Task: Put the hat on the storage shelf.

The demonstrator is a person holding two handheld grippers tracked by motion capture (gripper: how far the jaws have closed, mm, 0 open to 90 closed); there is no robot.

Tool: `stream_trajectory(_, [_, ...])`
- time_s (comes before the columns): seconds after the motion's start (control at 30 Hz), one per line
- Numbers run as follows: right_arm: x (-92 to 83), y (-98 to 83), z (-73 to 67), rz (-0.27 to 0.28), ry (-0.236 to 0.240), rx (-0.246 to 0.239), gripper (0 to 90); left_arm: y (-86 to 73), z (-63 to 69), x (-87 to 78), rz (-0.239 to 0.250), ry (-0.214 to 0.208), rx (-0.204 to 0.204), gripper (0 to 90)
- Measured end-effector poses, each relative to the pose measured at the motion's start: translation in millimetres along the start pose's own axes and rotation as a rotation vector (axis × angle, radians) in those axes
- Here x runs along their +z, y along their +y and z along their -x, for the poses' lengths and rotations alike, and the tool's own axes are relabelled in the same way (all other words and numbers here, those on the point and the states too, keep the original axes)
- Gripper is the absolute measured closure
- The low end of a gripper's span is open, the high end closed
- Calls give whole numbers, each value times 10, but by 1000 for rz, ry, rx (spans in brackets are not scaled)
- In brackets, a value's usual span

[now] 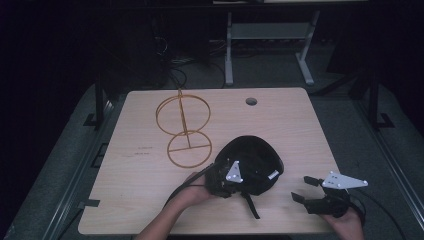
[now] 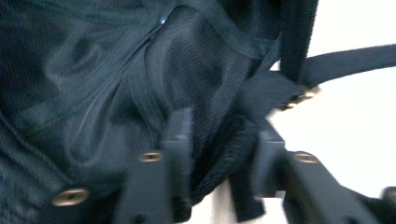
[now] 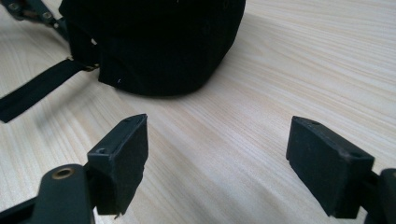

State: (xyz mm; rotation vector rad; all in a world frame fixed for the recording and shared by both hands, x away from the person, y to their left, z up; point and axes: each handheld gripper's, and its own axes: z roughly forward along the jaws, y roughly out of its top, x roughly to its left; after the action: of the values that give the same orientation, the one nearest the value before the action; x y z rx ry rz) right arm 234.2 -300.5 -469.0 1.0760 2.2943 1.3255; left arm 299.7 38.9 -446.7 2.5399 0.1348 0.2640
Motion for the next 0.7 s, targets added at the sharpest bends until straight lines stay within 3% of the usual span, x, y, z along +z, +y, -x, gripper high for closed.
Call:
stream_trajectory(0.13, [-5,-4,6,3,3,3,210,63,-2,-11,5,-12,4,793])
stream_trajectory(0.4, [-17,9,-10,26,12,-2,214,245,-101,-171,90,-69,-73,830])
stream_trajectory(0.5, [-21,30,-39,62,28,-8,213,345,-163,-263,134,-89,-111,830])
stream_trajectory(0.7, [-22,89,-102,135,44,-48,209,487,-232,-396,186,-122,-143,831])
